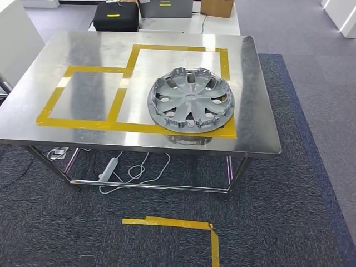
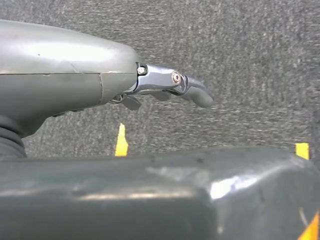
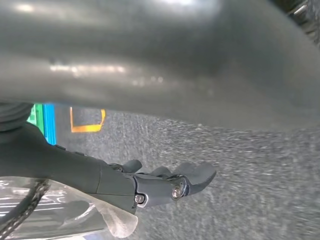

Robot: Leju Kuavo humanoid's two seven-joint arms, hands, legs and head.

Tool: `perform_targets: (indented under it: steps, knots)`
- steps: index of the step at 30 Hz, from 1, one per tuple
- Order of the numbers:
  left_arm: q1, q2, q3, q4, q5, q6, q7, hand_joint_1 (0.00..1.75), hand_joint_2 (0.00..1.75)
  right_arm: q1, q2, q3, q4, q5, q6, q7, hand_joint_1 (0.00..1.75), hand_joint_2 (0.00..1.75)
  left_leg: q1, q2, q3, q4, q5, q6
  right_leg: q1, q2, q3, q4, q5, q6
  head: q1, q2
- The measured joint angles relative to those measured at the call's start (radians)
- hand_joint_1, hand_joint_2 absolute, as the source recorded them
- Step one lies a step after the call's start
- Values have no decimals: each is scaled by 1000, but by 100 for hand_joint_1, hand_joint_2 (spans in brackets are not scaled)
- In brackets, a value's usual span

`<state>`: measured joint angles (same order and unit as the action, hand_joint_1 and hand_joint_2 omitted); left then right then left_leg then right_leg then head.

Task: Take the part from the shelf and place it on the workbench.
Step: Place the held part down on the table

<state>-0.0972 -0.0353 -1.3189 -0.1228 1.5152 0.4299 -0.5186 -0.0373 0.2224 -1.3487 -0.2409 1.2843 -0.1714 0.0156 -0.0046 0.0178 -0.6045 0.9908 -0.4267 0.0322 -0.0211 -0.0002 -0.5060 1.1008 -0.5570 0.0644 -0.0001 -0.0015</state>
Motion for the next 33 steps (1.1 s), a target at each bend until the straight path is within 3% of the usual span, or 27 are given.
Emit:
perform_targets:
  steps: [2,3,5,6,7,9,10,11,12,13,15,17,18,20,21,23,25,26,27,28,29,30,31,33]
  knots:
    - [0,0,-2,0,-2,0,-1,0,0,-4,-1,0,3,6,7,-2,0,0,-1,0,-19,20,11,-13,-1,0,71,-108,-19,-9,0,0]
    - [0,0,-3,0,-3,0,-2,0,0,-5,-2,1,4,13,14,-5,0,0,-1,0,-24,25,17,-18,2,1,79,-128,-28,-18,0,0]
    - [0,1,-5,0,-6,0,-7,0,0,-4,-2,4,6,32,28,-14,0,0,2,-1,-31,28,25,-31,4,-1,62,-128,-19,-40,1,0]
    - [1,2,-6,0,-7,0,-9,0,0,-4,-2,7,7,40,30,-19,0,0,4,-3,-36,38,6,-37,4,-3,53,-126,-9,-50,0,0]
    - [2,3,-6,0,-5,0,-11,0,0,-3,-2,10,7,46,31,-22,0,0,6,-6,-43,65,-31,-42,3,-5,42,-127,2,-59,-1,0]
    - [3,3,-6,0,1,0,-10,0,0,-3,-2,16,8,54,30,-25,0,0,9,-8,-60,170,-139,-51,4,-6,17,-126,23,-68,-4,0]
    - [3,3,-6,0,4,1,-7,0,0,-3,-2,18,8,56,29,-26,0,0,10,-8,-65,232,-178,-53,5,-5,5,-124,35,-70,-4,0]
    - [2,3,-6,0,4,1,-2,0,0,-4,-3,21,8,58,27,-28,0,0,11,-8,-63,278,-193,-53,6,-2,-8,-122,46,-70,-4,0]
    - [2,3,-6,0,4,2,5,0,0,-4,-4,24,8,60,24,-33,0,0,11,-9,-49,296,-185,-51,7,2,-23,-119,57,-69,-5,0]
    - [2,3,-7,0,3,3,10,0,0,-4,-5,26,8,60,22,-39,0,0,11,-11,-21,280,-159,-47,8,9,-38,-115,69,-68,-5,0]
    - [2,5,-9,0,3,5,16,0,0,-7,-7,29,8,66,24,-47,0,0,9,-40,74,157,-113,-31,11,25,-69,-111,91,-63,-4,0]
    - [2,6,-10,0,8,7,20,0,0,-10,-7,35,8,77,30,-43,0,0,8,-77,159,19,-115,-18,13,43,-90,-109,113,-54,-4,0]
    - [2,5,-10,0,9,8,23,0,0,-11,-7,39,9,82,33,-40,0,0,6,-85,177,-18,-122,-15,12,51,-98,-110,125,-48,-4,0]
    - [1,2,-12,0,8,7,29,0,0,-7,-7,45,9,85,36,-44,0,0,5,-72,170,-36,-115,-11,9,61,-112,-113,143,-33,-4,0]
    - [0,0,-13,0,7,7,29,0,0,-5,-8,47,9,86,39,-49,0,0,6,-64,160,-37,-105,-6,8,55,-120,-108,132,-28,-3,0]
    - [-1,-3,-14,0,7,5,27,0,0,-3,-9,51,9,86,46,-59,0,0,8,-46,138,-40,-83,7,8,29,-145,-44,55,-22,1,0]
    - [0,-3,-14,0,9,4,25,0,0,-5,-10,54,9,86,50,-63,0,0,5,-31,110,-34,-65,13,8,12,-176,84,-40,-18,3,0]
    - [0,-3,-14,0,10,3,25,0,0,-7,-10,55,9,87,52,-63,0,0,4,-24,94,-30,-56,12,8,9,-182,141,-59,-17,3,0]
    - [0,-4,-14,0,10,3,25,0,0,-7,-10,55,9,88,54,-64,0,0,3,-18,76,-25,-46,12,8,9,-176,174,-52,-16,3,0]
    - [-1,-4,-14,0,11,2,25,0,0,-7,-10,56,9,91,56,-62,0,0,2,-13,58,-20,-37,11,8,9,-155,175,-27,-16,3,0]
    - [-1,-5,-14,0,11,1,26,0,0,-7,-11,57,9,94,60,-60,0,0,1,-11,41,-14,-28,9,9,9,-116,142,4,-18,2,0]
    - [-2,-5,-14,0,12,1,28,0,0,-7,-12,59,9,97,63,-58,0,0,1,-9,26,-7,-21,6,9,9,-63,82,23,-21,3,0]
    - [-3,-5,-14,0,13,1,30,0,0,-8,-13,62,9,99,65,-57,0,0,0,-8,14,0,-14,2,10,8,-4,5,25,-25,3,0]
    - [-5,-5,-16,0,14,1,32,0,0,-10,-15,67,9,100,67,-66,0,0,-3,-6,-4,8,5,-6,13,9,78,-120,0,-31,2,0]
